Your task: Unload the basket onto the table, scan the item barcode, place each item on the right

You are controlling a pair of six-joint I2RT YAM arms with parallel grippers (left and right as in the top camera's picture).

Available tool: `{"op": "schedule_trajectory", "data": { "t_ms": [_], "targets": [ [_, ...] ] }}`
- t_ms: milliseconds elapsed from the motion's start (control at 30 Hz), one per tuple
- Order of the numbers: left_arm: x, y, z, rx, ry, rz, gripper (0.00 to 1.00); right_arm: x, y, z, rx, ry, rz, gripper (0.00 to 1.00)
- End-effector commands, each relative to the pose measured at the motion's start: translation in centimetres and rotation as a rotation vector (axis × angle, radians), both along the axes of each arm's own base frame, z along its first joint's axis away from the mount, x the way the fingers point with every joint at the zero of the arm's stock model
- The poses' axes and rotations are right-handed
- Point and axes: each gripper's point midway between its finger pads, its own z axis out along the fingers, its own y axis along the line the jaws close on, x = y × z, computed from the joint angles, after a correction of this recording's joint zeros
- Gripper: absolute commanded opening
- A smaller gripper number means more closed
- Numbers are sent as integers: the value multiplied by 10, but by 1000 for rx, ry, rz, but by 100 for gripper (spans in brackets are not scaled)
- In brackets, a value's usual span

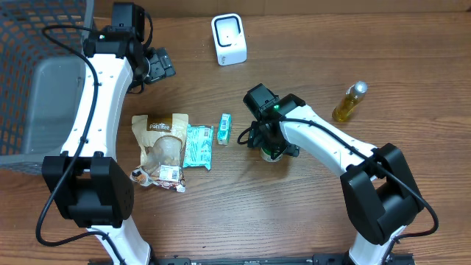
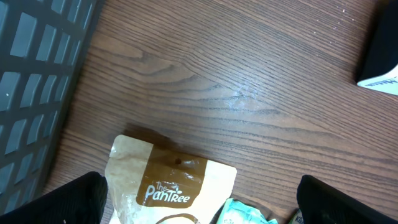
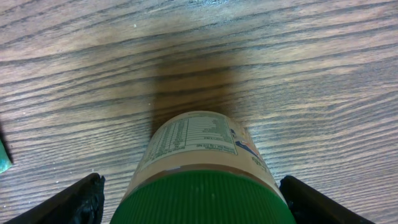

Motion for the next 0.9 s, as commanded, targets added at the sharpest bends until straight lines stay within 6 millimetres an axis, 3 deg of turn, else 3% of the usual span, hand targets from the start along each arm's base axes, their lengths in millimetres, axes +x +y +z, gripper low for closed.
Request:
{"op": "schedule_trajectory", "data": {
  "t_ms": [0,867],
  "targets": [
    [3,-1,12,-10,-33,7,100,1,1,9,11,-28,-1,86],
    [3,-1,12,-10,-33,7,100,0,0,3,12,-30,-2,87]
  ]
}}
